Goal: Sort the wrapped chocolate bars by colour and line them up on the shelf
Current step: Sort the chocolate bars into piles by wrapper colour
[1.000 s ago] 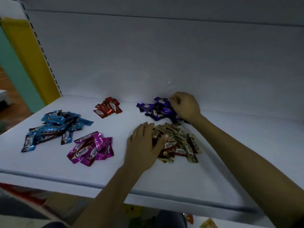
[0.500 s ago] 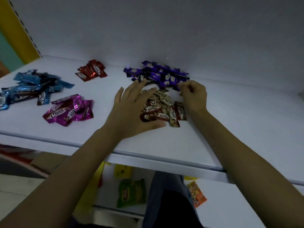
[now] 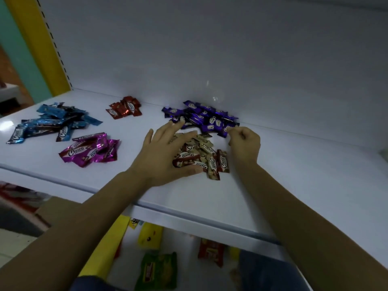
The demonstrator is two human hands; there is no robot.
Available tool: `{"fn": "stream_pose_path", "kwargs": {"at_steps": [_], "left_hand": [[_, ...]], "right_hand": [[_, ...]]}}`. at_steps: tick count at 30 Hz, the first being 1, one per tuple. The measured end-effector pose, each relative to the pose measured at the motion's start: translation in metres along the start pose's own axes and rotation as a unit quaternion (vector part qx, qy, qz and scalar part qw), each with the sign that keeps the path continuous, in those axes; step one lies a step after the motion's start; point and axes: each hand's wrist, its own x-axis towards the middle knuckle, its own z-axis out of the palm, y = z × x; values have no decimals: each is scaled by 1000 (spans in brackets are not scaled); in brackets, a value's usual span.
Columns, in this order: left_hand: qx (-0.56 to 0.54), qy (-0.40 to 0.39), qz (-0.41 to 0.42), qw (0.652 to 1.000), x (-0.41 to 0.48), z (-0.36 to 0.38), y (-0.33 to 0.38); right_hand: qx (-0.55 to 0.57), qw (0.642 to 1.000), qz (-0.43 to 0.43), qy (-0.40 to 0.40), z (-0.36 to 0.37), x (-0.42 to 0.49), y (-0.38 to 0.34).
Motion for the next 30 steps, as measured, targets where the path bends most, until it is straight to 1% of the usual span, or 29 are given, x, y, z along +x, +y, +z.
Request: {"fn": "stream_pose_path", "kwargs": {"at_steps": [2, 3, 5, 8, 11, 14, 16, 18, 20, 24, 27, 30], "left_hand": [[-18, -47, -64, 997, 9, 2, 4], [-10, -58, -80, 995, 12, 4, 6], [23, -42, -85, 995, 16, 6, 11], [34, 10, -78, 996, 13, 7, 16], [53, 36, -63, 996, 14, 2, 19], [90, 38, -13, 995, 29, -9, 16], [83, 36, 3, 996, 39, -16, 13], [41, 53, 6, 998, 46, -18, 9], [-2, 91, 4, 996, 50, -19, 4], [-104, 156, -34, 982, 55, -26, 3], [-215, 197, -90, 952, 53, -33, 19], [-326, 222, -114, 912, 55, -33, 48]], "right_hand": [[20, 1000, 19, -4, -1, 1, 1], [21, 999, 25, -12, -2, 1, 0], [16, 999, 34, -34, -6, 1, -2], [0, 996, 30, -80, -14, -1, -6], [-13, 995, 27, -91, -15, -2, -7], [24, 995, 42, -89, -14, -4, -6], [57, 993, 49, -92, -14, -6, -6], [83, 991, 56, -92, -14, -6, -5], [91, 989, 60, -95, -13, -5, -3], [111, 987, 59, -100, -12, -1, -1], [124, 984, 57, -111, -12, -3, -1], [153, 975, 81, -142, -16, -5, -10]]}}
